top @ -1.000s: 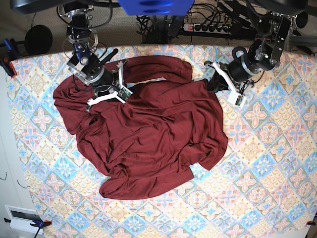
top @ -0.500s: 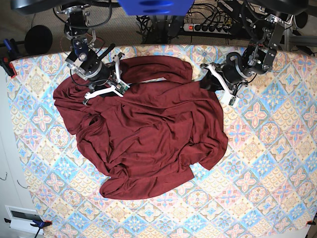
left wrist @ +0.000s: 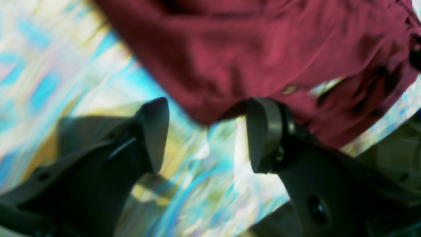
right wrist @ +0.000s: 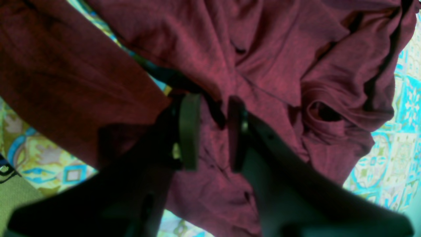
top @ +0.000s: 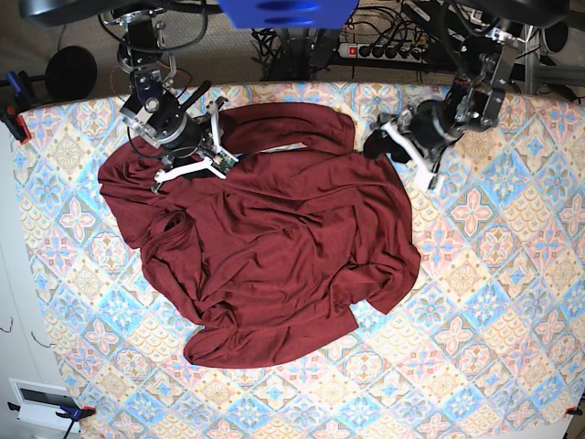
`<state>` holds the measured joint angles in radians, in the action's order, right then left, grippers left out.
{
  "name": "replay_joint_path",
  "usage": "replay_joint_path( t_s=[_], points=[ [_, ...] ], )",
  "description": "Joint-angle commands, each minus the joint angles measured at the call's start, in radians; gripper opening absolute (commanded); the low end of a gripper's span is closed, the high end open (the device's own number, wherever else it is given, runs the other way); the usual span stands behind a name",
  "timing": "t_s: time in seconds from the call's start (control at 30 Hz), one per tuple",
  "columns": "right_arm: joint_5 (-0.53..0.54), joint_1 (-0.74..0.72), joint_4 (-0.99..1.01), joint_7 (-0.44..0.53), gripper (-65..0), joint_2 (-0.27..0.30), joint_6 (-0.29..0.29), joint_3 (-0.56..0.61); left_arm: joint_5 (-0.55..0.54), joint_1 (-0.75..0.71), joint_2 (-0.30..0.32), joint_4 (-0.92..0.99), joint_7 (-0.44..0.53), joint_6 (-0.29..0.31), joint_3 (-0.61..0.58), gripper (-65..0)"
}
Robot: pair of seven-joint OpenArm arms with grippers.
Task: Layout the t-shirt on the table in an organized manner, then fold the t-shirt properly
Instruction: 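Pull the shirt edge outward with the left gripper, stretching it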
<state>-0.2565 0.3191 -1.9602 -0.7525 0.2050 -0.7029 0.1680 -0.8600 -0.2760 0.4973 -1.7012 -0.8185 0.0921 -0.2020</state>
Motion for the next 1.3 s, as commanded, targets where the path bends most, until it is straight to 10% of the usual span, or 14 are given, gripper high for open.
replay_joint_path(
  t_s=[0.0, 0.17, 0.33, 0.77, 1.27],
  points=[
    [0.007, -0.007, -0.018, 0.017, -50.7, 0.006, 0.005, -0.006, -0.009, 0.017, -0.004, 0.042, 0.003, 0.005, -0.021, -28.1],
    [0.009, -0.007, -0.018, 0.021, -51.1, 0.006, 0.005, -0.009, -0.017, 0.093, -0.039, 0.142, 0.003, 0.011, -0.109, -31.7],
    [0.009, -0.007, -0.020, 0.023, -51.1, 0.006, 0.005, -0.014, -0.020, 0.087, 0.018, 0.119, 0.003, 0.013, -0.133, -65.0],
    [0.010, -0.016, -0.018, 0.021, -50.7, 0.006, 0.005, -0.083, -0.046, 0.014, 0.318, 0.053, 0.004, 0.013, 0.080, -65.0],
    [0.010, -0.059, -0.014, 0.017, -50.6, 0.001, 0.005, -0.083, 0.025, 0.008, 0.372, 0.114, 0.004, 0.013, 0.273, -65.0]
  ],
)
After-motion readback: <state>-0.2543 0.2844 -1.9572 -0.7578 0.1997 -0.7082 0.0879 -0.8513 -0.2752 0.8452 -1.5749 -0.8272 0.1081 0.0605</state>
